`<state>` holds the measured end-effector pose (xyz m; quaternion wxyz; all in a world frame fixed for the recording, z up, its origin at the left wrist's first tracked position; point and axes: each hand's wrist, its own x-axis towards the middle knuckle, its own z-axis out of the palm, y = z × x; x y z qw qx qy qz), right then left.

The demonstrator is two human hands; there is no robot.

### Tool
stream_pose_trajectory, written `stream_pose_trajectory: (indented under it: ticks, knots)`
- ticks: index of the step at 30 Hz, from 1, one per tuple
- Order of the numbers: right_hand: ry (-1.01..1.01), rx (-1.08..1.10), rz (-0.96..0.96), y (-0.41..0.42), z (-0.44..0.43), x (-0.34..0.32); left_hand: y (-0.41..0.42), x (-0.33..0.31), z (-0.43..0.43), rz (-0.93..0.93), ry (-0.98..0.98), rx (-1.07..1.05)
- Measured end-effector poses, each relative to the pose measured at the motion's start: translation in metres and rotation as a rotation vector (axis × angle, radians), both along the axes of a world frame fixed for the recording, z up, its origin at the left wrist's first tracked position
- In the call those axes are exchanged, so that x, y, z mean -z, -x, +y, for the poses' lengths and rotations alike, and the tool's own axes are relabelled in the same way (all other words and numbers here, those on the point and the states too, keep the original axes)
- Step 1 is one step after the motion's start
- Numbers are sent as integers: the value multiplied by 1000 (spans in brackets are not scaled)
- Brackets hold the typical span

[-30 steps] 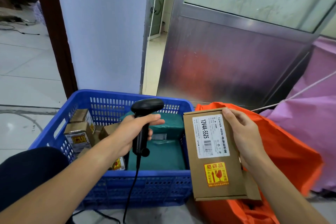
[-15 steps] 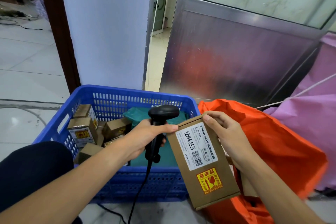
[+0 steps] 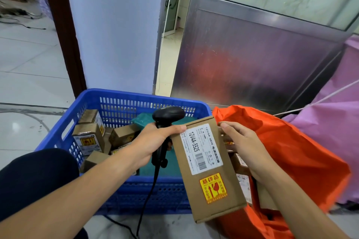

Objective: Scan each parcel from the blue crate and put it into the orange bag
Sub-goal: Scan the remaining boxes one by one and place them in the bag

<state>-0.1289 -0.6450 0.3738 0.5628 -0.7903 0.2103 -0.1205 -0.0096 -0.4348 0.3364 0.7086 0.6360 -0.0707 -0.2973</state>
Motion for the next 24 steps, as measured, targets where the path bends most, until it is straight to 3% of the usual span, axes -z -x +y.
stream_pose_trajectory:
  ticks: [5,11,17,24]
  knots:
    - [-42,76,38,-2,-8,0,-16,-3,7,131,61,-240]
    - [-2,97,110,-2,-8,5,-35,2,16,302,152,-358]
    - [-323,-19,146,-3,4,4,-39,4,15,321,211,-367]
    - [-566,55,-63,-3,14,4,-31,5,10,247,164,-275]
